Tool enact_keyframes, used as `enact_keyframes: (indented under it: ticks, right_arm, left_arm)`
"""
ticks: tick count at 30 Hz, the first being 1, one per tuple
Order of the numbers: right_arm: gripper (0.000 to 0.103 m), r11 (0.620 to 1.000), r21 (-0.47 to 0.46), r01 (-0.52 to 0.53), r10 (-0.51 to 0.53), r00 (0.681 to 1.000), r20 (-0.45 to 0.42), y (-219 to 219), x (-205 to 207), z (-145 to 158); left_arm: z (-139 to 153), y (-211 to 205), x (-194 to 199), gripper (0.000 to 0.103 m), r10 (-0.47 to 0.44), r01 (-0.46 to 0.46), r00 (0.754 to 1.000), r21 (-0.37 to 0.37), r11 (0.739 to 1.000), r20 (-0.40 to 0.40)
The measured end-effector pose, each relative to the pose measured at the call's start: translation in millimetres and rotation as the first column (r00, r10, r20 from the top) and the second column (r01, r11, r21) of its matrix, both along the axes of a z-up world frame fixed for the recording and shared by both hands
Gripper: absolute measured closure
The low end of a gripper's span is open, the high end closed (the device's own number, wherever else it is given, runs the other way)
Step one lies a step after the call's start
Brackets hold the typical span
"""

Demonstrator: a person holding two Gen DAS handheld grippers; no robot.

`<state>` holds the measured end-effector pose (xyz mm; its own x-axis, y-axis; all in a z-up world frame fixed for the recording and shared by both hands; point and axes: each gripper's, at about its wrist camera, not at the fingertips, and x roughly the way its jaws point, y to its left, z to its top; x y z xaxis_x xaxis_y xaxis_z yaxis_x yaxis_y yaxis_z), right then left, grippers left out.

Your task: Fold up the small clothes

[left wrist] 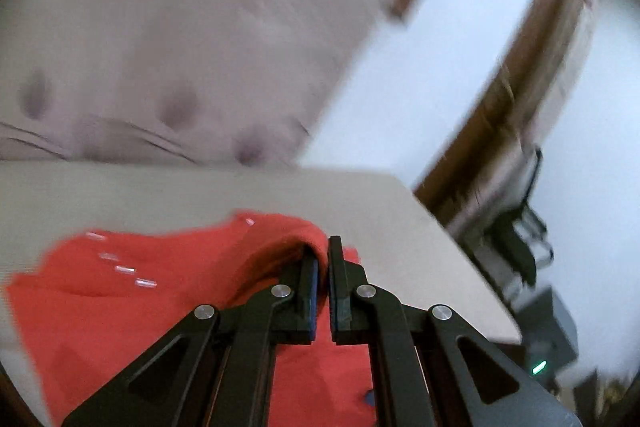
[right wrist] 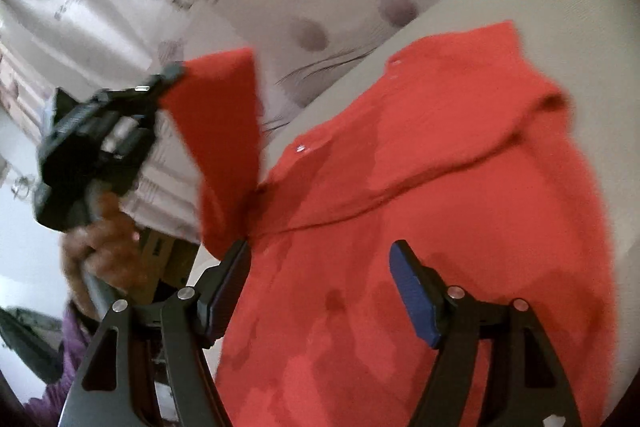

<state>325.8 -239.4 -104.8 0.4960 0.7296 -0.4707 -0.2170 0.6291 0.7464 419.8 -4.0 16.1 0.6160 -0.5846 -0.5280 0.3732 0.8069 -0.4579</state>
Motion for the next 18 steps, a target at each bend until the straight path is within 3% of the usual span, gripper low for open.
enact_keyframes:
  ticks: [3,5,7,8,9,11,14,18]
  right_arm:
    - [0.032,1.0,0.005,0.03,-0.03,0.999,-0.023,-25,-3,-7]
    - [0.034,0.999,0.021,0.038,-0.037,0.999,-0.023,-37,-5,-8]
    - [0.033,0.999,0.021,0.048,-0.047,0.999,-0.012,-43,-3,-4]
    - [0.031,0.998,0.009,0.056,-0.056,0.998,-0.005,-46,-3,-1]
    - [0.031,0.998,0.002,0.061,-0.061,0.998,0.002,-48,-2,2]
    - [0.031,0.998,0.015,0.068,-0.068,0.998,0.011,-54,4,6]
    - [0.031,0.998,0.009,0.067,-0.067,0.997,0.032,-56,14,15]
    - [0.031,0.996,-0.086,0.037,-0.03,0.996,0.078,-39,25,31]
  left_arm:
    - [-35,-37,4,0.094,-0.081,0.084,0.993,0.025,0.996,-0.083]
    - [-48,-43,6,0.094,-0.075,0.079,0.989,0.025,0.997,-0.126]
    - [-47,-32,0,0.089,-0.063,0.06,0.99,-0.028,0.998,-0.128]
    - [-43,-27,-2,0.068,-0.05,0.044,0.991,-0.044,0.998,-0.126]
    - [-36,-18,-9,0.034,-0.028,0.022,0.994,-0.056,0.998,-0.11]
    - [-21,-2,-23,0.01,0.022,-0.023,0.999,-0.08,0.997,-0.023]
    - [-5,43,-50,0.005,0.15,-0.141,0.985,-0.109,0.984,0.079]
    - [-31,83,-70,0.004,0.266,-0.265,0.964,-0.042,0.963,0.022]
